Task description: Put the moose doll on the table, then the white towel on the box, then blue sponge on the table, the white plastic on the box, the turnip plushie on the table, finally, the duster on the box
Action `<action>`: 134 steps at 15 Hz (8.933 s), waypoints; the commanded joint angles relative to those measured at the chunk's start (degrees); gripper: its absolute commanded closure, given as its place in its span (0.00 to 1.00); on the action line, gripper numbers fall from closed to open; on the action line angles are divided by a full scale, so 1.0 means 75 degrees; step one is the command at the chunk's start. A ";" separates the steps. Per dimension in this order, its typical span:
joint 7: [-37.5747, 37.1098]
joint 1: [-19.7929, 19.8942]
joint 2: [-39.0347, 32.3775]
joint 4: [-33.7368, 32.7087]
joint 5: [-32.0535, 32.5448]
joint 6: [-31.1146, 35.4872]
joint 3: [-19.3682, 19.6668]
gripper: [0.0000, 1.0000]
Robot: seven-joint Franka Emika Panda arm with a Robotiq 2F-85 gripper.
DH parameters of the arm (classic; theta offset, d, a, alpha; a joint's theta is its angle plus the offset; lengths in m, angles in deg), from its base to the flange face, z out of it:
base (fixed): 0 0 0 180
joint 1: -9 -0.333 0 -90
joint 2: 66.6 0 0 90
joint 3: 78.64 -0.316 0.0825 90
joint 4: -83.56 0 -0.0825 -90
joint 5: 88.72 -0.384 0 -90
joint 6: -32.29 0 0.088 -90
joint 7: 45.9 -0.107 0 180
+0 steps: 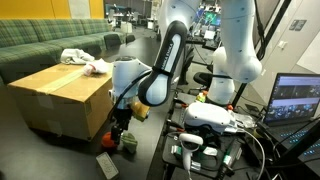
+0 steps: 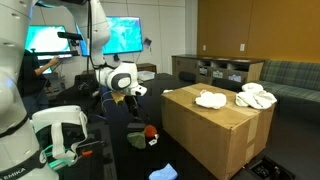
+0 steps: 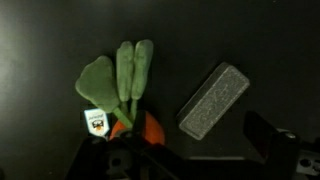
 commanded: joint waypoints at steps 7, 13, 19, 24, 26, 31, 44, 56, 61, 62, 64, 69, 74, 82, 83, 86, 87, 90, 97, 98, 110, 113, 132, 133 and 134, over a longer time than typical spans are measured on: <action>-0.0299 0.0076 -0.1075 -0.0645 -0.2141 0.1691 -0.1653 0.00; -0.0243 -0.0056 -0.1883 -0.1096 -0.2018 0.2462 -0.1826 0.00; -0.0232 -0.0296 -0.2433 -0.1512 -0.1966 0.2513 -0.1806 0.00; -0.0230 -0.0586 -0.2774 -0.1888 -0.1942 0.2559 -0.1582 0.00; -0.0220 -0.0856 -0.2971 -0.2093 -0.1902 0.2537 -0.1291 0.00; -0.0200 -0.1861 -0.3183 -0.2417 -0.1805 0.2502 -0.0173 0.00; -0.0154 -0.3825 -0.2859 -0.2464 -0.1680 0.2317 0.1929 0.00; -0.0224 -0.4807 -0.3349 -0.2457 -0.1473 0.1742 0.3295 0.00; -0.0232 -0.4790 -0.3690 -0.2546 -0.1347 0.1857 0.3411 0.00; -0.0194 -0.4713 -0.3678 -0.2531 -0.1323 0.1860 0.3441 0.00; -0.0131 -0.4586 -0.3734 -0.2521 -0.1289 0.1893 0.3487 0.00; 0.0012 -0.4210 -0.3907 -0.2502 -0.1176 0.1825 0.3536 0.00; 0.0360 -0.3441 -0.3779 -0.2523 -0.0924 0.1524 0.3029 0.32; 0.1307 -0.1294 -0.2500 -0.2202 -0.0291 -0.0227 0.1588 0.65; 0.1390 -0.1030 -0.2355 -0.2187 -0.0213 -0.0529 0.1415 0.65; 0.1537 -0.0397 -0.1706 -0.2003 0.0043 -0.1377 0.1063 0.65; 0.1567 -0.0194 -0.1478 -0.1952 0.0097 -0.1673 0.0925 0.65; 0.1898 0.0541 -0.0632 -0.1832 0.0022 -0.2564 0.0541 0.65; 0.3150 0.2091 0.0750 -0.2557 -0.0501 -0.4195 0.0333 0.65; 0.3278 0.2213 0.0766 -0.2827 -0.0480 -0.4319 0.0395 0.65; 0.3481 0.2586 -0.1079 -0.5923 -0.1085 -0.3133 0.0324 0.65; 0.3235 0.2412 -0.1855 -0.6609 -0.0777 -0.2387 0.0464 0.65; 0.4079 0.3285 -0.1640 -0.7967 -0.0750 -0.6140 0.0224 0.00; 0.4273 0.3452 -0.1352 -0.7838 -0.0854 -0.6744 0.0249 0.00; 0.4376 0.3533 -0.1104 -0.7703 -0.0905 -0.7181 0.0320 0.00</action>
